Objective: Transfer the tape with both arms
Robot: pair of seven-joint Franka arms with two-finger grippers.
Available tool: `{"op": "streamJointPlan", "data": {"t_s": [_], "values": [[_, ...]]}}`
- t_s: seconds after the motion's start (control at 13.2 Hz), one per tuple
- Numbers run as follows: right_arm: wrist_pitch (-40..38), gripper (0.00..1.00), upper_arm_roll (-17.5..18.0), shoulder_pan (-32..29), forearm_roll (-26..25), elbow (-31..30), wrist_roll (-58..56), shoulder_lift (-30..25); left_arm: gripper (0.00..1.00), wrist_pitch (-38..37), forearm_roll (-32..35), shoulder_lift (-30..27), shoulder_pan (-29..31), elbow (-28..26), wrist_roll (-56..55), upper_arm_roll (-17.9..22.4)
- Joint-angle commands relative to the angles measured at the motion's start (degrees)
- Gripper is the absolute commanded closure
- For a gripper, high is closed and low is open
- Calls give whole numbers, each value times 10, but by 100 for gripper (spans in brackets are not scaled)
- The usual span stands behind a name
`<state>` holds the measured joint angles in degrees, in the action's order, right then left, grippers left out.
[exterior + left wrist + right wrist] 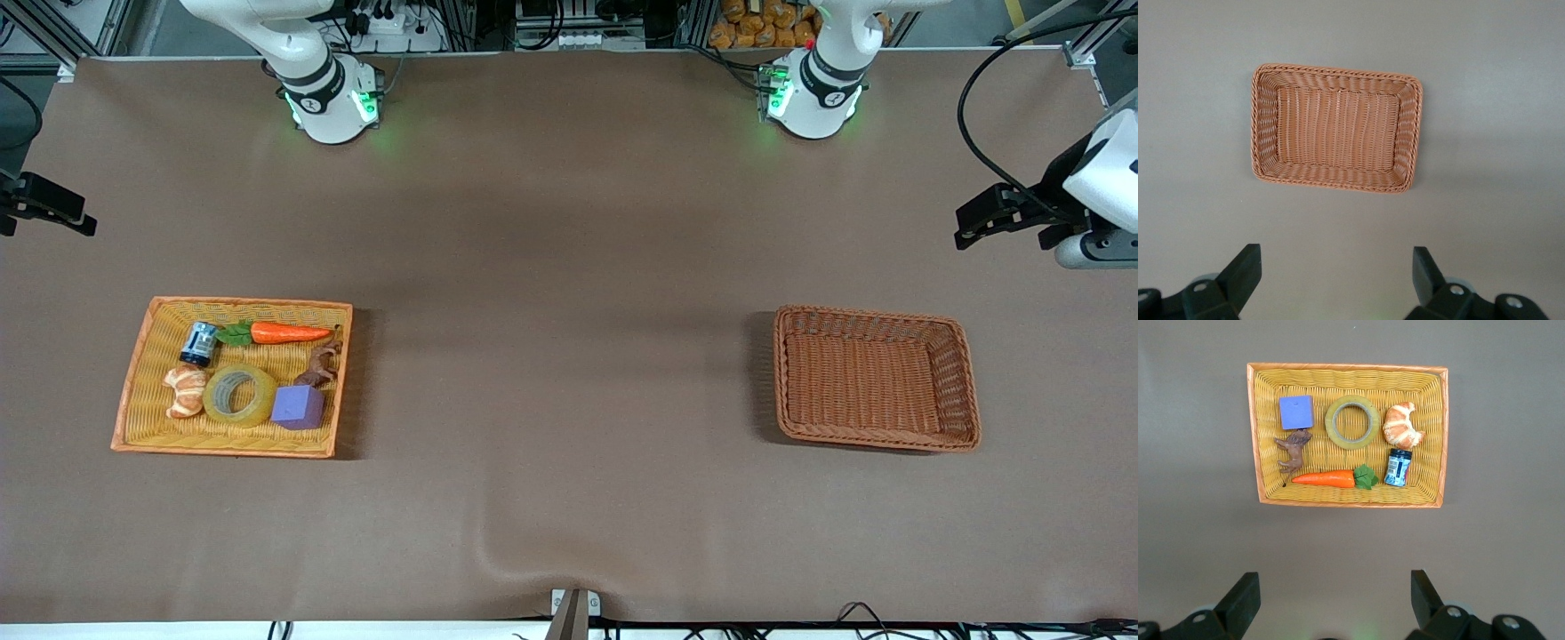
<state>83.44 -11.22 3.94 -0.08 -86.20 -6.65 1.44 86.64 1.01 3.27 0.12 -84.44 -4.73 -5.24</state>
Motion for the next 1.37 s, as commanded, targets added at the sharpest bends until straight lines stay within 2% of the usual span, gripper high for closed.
{"op": "streamJointPlan", "data": {"t_s": [0.0, 0.91, 1.14, 1.29], "values": [[-4, 0, 2, -6, 10, 0, 3, 0, 0, -5, 12, 2, 1, 8, -13, -5], [1, 0, 6, 5, 4, 0, 6, 17, 0, 14, 30, 17, 2, 13, -15, -2], [42, 0, 7, 32, 11, -2, 1, 56, 0, 16, 29, 17, 2, 11, -19, -3], [97, 0, 7, 48, 11, -21, -2, 79, 0, 14, 28, 17, 5, 8, -20, -3]]}}
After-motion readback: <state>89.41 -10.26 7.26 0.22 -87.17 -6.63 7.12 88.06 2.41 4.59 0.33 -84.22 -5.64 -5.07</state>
